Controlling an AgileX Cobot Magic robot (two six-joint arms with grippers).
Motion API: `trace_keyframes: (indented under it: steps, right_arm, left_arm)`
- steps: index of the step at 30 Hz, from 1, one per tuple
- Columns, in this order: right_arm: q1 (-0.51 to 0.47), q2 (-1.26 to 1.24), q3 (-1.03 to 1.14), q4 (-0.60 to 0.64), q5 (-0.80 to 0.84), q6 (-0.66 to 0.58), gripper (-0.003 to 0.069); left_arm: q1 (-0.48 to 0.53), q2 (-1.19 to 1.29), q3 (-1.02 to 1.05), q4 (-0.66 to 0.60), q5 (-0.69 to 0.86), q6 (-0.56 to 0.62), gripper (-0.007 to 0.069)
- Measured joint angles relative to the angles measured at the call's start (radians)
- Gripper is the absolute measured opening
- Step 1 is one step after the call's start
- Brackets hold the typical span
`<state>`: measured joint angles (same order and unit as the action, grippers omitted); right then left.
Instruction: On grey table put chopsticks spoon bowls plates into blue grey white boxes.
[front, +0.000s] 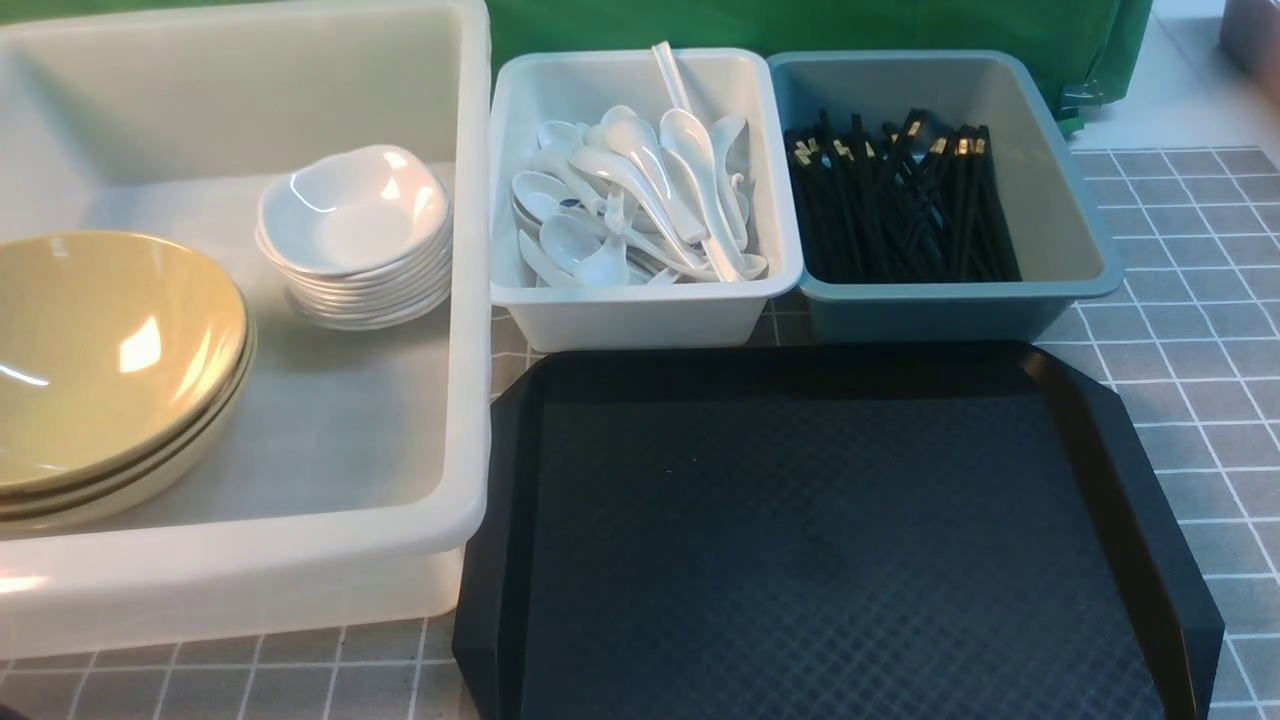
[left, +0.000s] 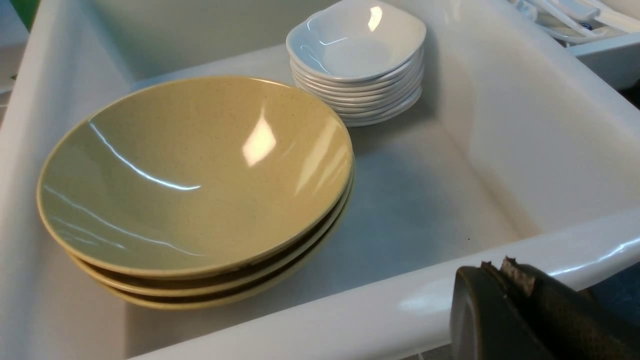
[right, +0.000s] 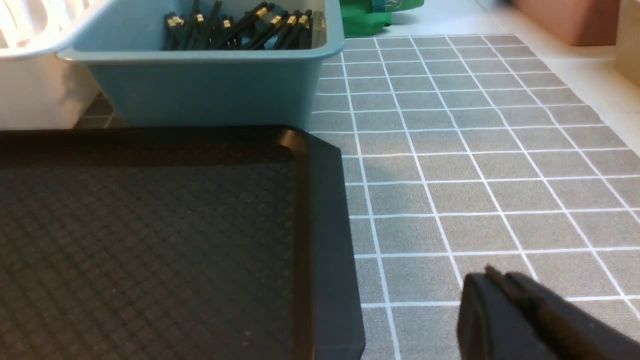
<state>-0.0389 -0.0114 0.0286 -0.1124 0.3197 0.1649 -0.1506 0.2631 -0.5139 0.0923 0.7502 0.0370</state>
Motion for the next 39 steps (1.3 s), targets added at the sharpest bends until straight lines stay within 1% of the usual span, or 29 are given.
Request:
trace_keyframes:
  steps: [2, 5, 9, 11, 13, 14, 16, 19, 24, 27, 28, 33, 39]
  right_arm:
    - [0.000, 0.000, 0.000, 0.000, 0.000, 0.000, 0.0041]
    - [0.000, 0.000, 0.000, 0.000, 0.000, 0.000, 0.0043]
    - [0.000, 0.000, 0.000, 0.000, 0.000, 0.000, 0.0043]
    - [0.000, 0.000, 0.000, 0.000, 0.000, 0.000, 0.0043]
    - [0.000, 0.000, 0.000, 0.000, 0.000, 0.000, 0.0043]
    - [0.000, 0.000, 0.000, 0.000, 0.000, 0.000, 0.0045]
    - [0.000, 0.000, 0.000, 0.000, 0.000, 0.000, 0.0045]
    - [0.000, 0.000, 0.000, 0.000, 0.000, 0.000, 0.0047]
    - [0.000, 0.000, 0.000, 0.000, 0.000, 0.000, 0.0055]
    - [0.000, 0.000, 0.000, 0.000, 0.000, 0.000, 0.0058]
    - [0.000, 0.000, 0.000, 0.000, 0.000, 0.000, 0.0059]
    - [0.000, 0.000, 0.000, 0.000, 0.000, 0.000, 0.0062]
    - [0.000, 0.000, 0.000, 0.000, 0.000, 0.000, 0.0065]
  left_arm:
    - [0.000, 0.000, 0.001, 0.020, -0.014, -0.001, -0.0008]
    - [0.000, 0.009, 0.005, 0.020, -0.112, -0.016, -0.0008]
    - [0.000, 0.011, 0.074, -0.017, -0.374, -0.017, -0.0008]
    - [0.009, -0.011, 0.181, -0.061, -0.625, 0.007, -0.0008]
    - [0.034, -0.036, 0.285, -0.102, -0.790, 0.032, -0.0008]
    - [0.049, -0.048, 0.325, -0.119, -0.858, 0.038, -0.0008]
    - [0.099, -0.091, 0.424, -0.149, -0.931, 0.055, -0.0008]
    - [0.151, -0.143, 0.506, -0.159, -0.912, 0.054, -0.0008]
    - [0.220, -0.257, 0.539, -0.158, -0.717, 0.021, -0.0008]
    - [0.231, -0.273, 0.539, -0.144, -0.598, 0.007, -0.0008]
    - [0.231, -0.273, 0.539, -0.143, -0.592, 0.007, -0.0008]
    - [0.232, -0.273, 0.539, -0.123, -0.449, 0.006, -0.0008]
    - [0.234, -0.273, 0.539, -0.121, -0.442, 0.006, -0.0008]
